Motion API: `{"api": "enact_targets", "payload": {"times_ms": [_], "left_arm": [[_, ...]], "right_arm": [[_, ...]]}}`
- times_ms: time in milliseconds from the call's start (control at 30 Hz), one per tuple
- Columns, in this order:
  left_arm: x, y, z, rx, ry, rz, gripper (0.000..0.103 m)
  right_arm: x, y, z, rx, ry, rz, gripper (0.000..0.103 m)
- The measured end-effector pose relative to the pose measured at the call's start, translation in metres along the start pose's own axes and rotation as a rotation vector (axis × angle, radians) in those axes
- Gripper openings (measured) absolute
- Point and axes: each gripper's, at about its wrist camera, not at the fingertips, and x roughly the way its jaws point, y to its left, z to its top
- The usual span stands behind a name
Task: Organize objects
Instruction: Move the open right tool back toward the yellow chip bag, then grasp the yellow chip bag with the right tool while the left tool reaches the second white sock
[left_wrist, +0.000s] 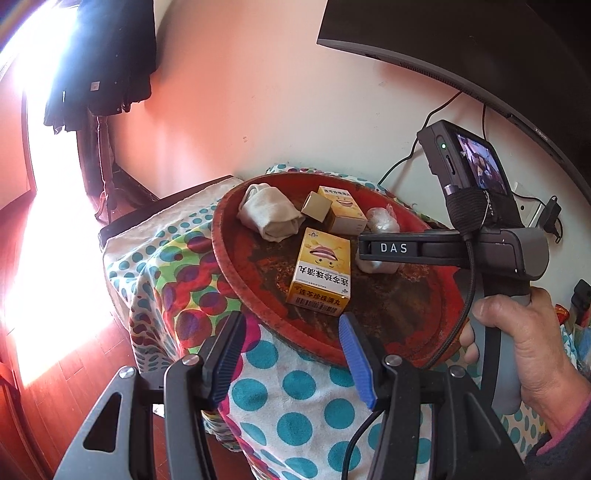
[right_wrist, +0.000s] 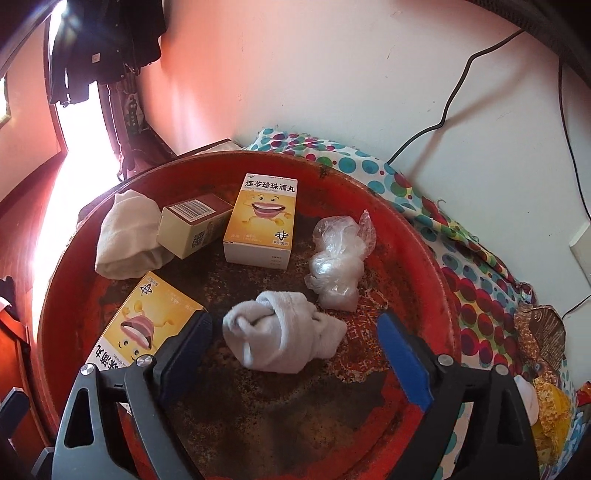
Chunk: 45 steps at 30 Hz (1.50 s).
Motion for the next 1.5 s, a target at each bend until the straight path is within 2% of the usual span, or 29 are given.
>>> {"api": "enact_targets", "payload": {"times_ms": [333,567,933,1267,1500], "left_arm": [[-0.004,-0.006,-0.001,0.03,-0.018,-0.009,0.054],[-0.004,-0.012,-0.003,0.059,-0.017,-0.017,0.054],[-0.005,-0.026,-0.008,0.129,-0.025,-0.017,0.054],[-0.009,-0.044,-0.016,0.218,-0.035,-0.035,0.054],[-0.014,-0.059,-0.023,0.298,-0.057,-0.05,0.054]], "right_arm": [[-0.031,-0.007,-0.015,-0.009,-0.029,-0.012,0.09],[-0.057,-0.029,-0.033,0.021,-0.061,-0.039,0.091],[-0.095,-0.087,-0.065,0.174,-0.112,-0.072,0.091],[-0.131,-0.145,-0.096,0.271,-0.15,-0.155,0.092],[-0.141,-0.183,-0.119,0.323,-0.152,-0.224,0.098]]}}
